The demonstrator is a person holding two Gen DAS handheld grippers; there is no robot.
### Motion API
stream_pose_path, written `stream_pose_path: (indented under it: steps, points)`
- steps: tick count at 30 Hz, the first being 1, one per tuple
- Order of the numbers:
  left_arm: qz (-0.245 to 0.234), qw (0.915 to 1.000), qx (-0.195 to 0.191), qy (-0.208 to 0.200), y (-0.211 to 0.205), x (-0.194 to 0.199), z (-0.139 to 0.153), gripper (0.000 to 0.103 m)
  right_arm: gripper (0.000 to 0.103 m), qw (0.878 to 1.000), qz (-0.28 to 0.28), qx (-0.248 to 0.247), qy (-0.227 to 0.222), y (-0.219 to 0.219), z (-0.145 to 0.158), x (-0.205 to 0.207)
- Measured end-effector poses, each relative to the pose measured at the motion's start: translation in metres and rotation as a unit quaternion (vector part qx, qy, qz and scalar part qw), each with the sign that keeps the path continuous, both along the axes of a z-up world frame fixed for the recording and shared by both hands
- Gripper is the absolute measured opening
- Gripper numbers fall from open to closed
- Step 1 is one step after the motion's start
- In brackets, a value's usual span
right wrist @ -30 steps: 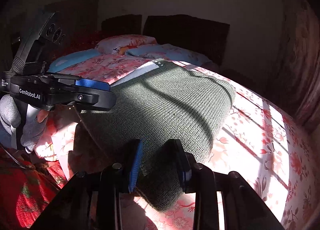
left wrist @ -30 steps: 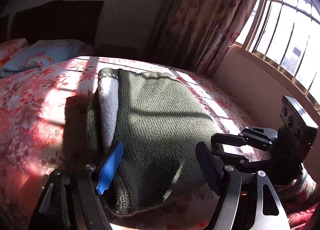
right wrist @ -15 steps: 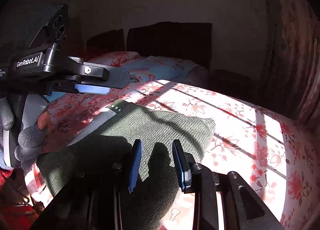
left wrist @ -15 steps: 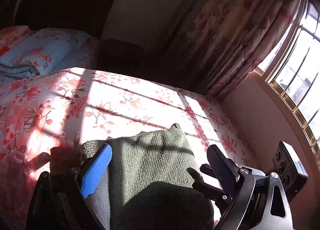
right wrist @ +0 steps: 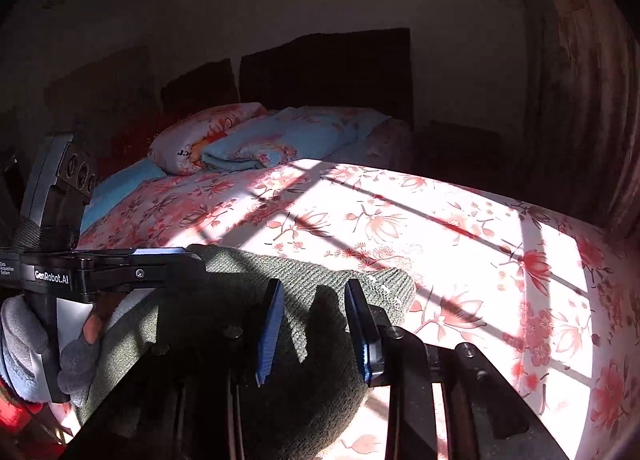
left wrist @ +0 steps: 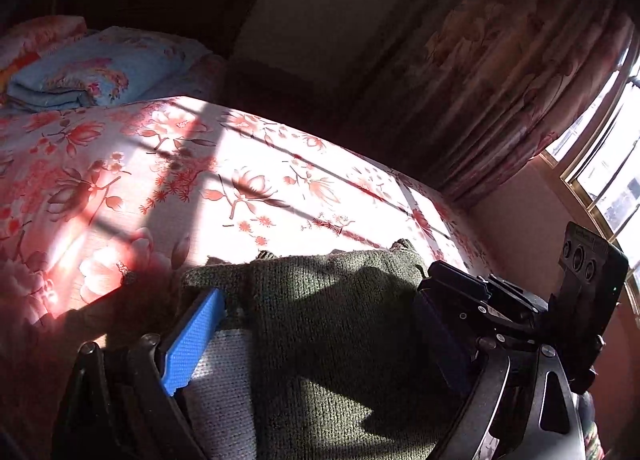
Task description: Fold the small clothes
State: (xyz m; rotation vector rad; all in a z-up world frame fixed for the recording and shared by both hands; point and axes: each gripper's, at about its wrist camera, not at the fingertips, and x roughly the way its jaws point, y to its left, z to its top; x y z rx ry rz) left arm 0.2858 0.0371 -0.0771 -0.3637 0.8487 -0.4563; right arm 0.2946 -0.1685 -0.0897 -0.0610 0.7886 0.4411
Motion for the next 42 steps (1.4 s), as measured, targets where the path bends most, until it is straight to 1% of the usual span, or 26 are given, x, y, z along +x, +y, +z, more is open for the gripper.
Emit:
stream_pose_path:
  steps: [1,2,4,7,8,9,11,12,14,16,18,20,22,24,25,26,27,28,30,33,35,37,38,42]
  points:
    - [0.001,1.0,0.0,0.001,0.0,0.0,0.0,0.103,0.031,1.0,-0.005,-0.016,0.019,0.001,-0.01,0.006]
    - [0.001,1.0,0.0,0.001,0.001,0.0,0.0,0.103,0.031,1.0,-0.005,-0.01,0.024,0.001,-0.015,0.012]
    - [0.001,1.0,-0.001,0.0,0.001,0.0,0.0,0.103,0.031,1.0,-0.012,0.012,0.019,-0.005,-0.011,0.011]
    - [-0.001,1.0,-0.001,-0.001,0.0,0.001,-0.001,0.103,0.031,1.0,-0.026,0.014,-0.005,-0.006,-0.003,0.01]
    - [-0.001,1.0,0.0,-0.001,0.0,0.001,-0.001,0.103,0.032,1.0,-0.029,0.01,-0.006,-0.006,-0.004,0.013]
    - [-0.001,1.0,0.0,0.001,-0.001,0.001,0.0,0.103,0.032,1.0,-0.031,0.004,0.003,-0.005,-0.008,0.016]
    - [0.0,1.0,0.001,0.002,0.0,0.001,0.0,0.103,0.032,0.999,-0.029,0.003,0.034,-0.006,-0.018,0.022]
    - [0.003,1.0,0.003,0.003,0.0,0.0,0.001,0.103,0.032,0.999,-0.035,0.007,0.032,-0.006,-0.017,0.02]
    - [0.014,0.9998,0.013,-0.005,0.0,-0.008,0.009,0.103,0.032,0.999,-0.045,0.014,0.021,-0.009,-0.005,0.008]
    - [0.024,0.9993,0.023,-0.016,-0.001,-0.023,0.021,0.103,0.032,0.999,-0.042,0.024,-0.004,-0.01,0.009,-0.013]
    - [0.018,0.9987,0.036,-0.029,-0.002,-0.041,0.031,0.103,0.033,0.999,-0.032,0.015,-0.029,-0.007,0.022,-0.038]
    - [0.025,0.997,0.062,-0.04,-0.002,-0.06,0.037,0.103,0.033,0.999,-0.02,0.013,-0.039,-0.003,0.028,-0.059]
    - [0.024,0.9942,0.097,-0.042,-0.005,-0.077,0.033,0.103,0.033,0.999,-0.006,0.007,-0.039,0.003,0.026,-0.078]
    - [0.024,0.9896,0.135,-0.042,-0.008,-0.091,0.023,0.103,0.033,0.999,0.002,-0.011,-0.033,0.01,0.014,-0.09]
    - [0.023,0.9865,0.156,-0.041,-0.01,-0.097,0.015,0.103,0.033,0.999,0.003,-0.02,-0.036,0.012,0.008,-0.095]
    - [0.021,0.9834,0.177,-0.036,-0.012,-0.101,0.006,0.103,0.034,0.998,-0.001,-0.021,-0.054,0.012,0.006,-0.102]
    - [0.019,0.9814,0.189,-0.028,-0.013,-0.103,-0.002,0.103,0.034,0.998,-0.003,-0.017,-0.054,0.01,0.005,-0.104]
    - [0.019,0.9802,0.196,-0.024,-0.012,-0.106,-0.009,0.103,0.034,0.999,-0.007,-0.009,-0.048,0.008,0.006,-0.105]
    - [0.024,0.9817,0.187,-0.03,-0.008,-0.115,-0.011,0.103,0.034,0.999,-0.014,-0.005,-0.041,0.005,0.013,-0.108]
    - [0.028,0.9786,0.199,-0.045,-0.005,-0.127,-0.007,0.103,0.034,0.998,-0.012,-0.014,-0.059,0.007,0.021,-0.122]
    - [0.03,0.976,0.208,-0.056,-0.004,-0.135,-0.004,0.103,0.034,0.998,0.006,-0.017,-0.053,0.011,0.019,-0.129]
    - [0.029,0.9753,0.211,-0.057,-0.001,-0.142,-0.004,0.103,0.034,0.998,0.011,-0.04,-0.042,0.017,0.01,-0.132]
    - [0.03,0.9752,0.212,-0.056,0.001,-0.145,-0.005,0.103,0.034,0.998,0.008,-0.037,-0.046,0.016,0.008,-0.135]
    - [0.038,0.9759,0.208,-0.052,0.014,-0.156,-0.005,0.103,0.035,1.0,0.004,-0.006,-0.026,0.007,0.012,-0.146]
